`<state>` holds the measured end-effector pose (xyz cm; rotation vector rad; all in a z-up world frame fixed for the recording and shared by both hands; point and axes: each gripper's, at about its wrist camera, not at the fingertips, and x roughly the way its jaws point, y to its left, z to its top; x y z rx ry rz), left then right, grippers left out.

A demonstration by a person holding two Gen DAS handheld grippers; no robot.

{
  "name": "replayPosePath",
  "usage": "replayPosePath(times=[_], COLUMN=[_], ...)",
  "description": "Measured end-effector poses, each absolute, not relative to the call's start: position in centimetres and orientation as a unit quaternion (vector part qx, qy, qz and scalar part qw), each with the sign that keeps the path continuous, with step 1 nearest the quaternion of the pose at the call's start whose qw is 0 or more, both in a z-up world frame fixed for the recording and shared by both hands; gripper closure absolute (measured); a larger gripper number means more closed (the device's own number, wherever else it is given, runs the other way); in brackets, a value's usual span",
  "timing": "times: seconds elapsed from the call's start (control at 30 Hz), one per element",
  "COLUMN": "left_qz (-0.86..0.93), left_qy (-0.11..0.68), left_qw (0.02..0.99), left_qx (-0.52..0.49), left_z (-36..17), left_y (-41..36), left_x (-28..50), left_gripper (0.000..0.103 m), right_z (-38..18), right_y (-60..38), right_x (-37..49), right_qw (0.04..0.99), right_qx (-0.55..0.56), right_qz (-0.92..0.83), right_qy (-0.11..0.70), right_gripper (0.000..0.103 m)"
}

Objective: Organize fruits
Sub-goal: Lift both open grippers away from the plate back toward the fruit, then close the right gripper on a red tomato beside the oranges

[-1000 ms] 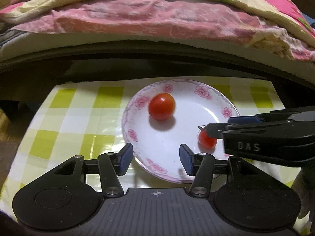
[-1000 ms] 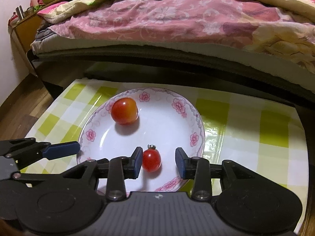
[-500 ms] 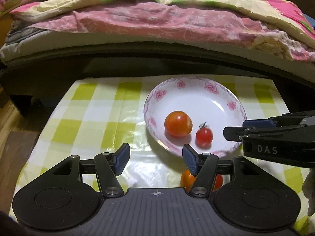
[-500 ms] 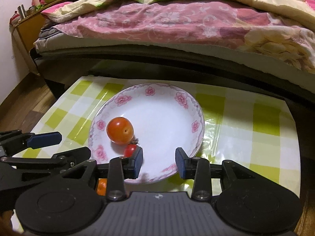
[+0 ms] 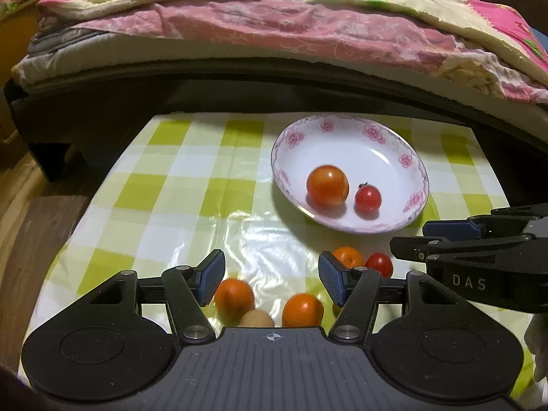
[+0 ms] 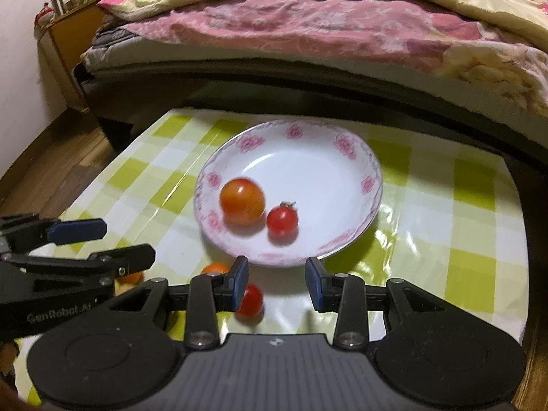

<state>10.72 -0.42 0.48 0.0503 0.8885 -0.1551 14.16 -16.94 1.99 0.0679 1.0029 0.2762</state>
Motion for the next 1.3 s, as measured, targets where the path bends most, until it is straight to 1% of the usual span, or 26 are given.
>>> replayPosePath(times=[0.27, 0.63, 0.97, 1.2, 1.27, 1.3], left_qz=[-0.065, -0.047, -0.051, -0.048, -0.047, -0.047], left_qy=[0.439, 0.453, 0.450, 0.460, 0.464, 0.465], left_qw=[0.896, 0.890, 0.891, 0.886, 0.884, 0.883], left_qx=[0.010, -0.008, -0.032, -0.030, -0.029, -0.028], left_z=[0.3, 0.0, 0.2, -0.6, -0.9, -1.0], left_y=[1.2, 4.0, 5.4, 5.8, 5.8, 5.8], left_x=[9.3, 7.9, 8.0, 8.0, 8.1, 8.0], left_gripper=[0.034, 0.032, 0.031, 0.031, 0.031, 0.031], right_z=[1.9, 1.3, -0.3, -1.7, -1.6, -1.6], right_y=[-15.3, -11.1, -8.7, -7.1, -7.0, -7.1], right_x=[12.3, 10.0, 10.0, 10.2, 10.1, 10.1], right_qw=[0.859, 0.832, 0.814, 0.809, 0.809, 0.809], right_qx=[0.026, -0.002, -0.016, -0.037, -0.042, -0.044], right_qz=[0.156, 0.240, 0.300, 0.307, 0.309, 0.308], right_qy=[0.487, 0.499, 0.498, 0.500, 0.498, 0.498], right_gripper=[0.063, 0.063, 0.063, 0.063, 0.064, 0.067])
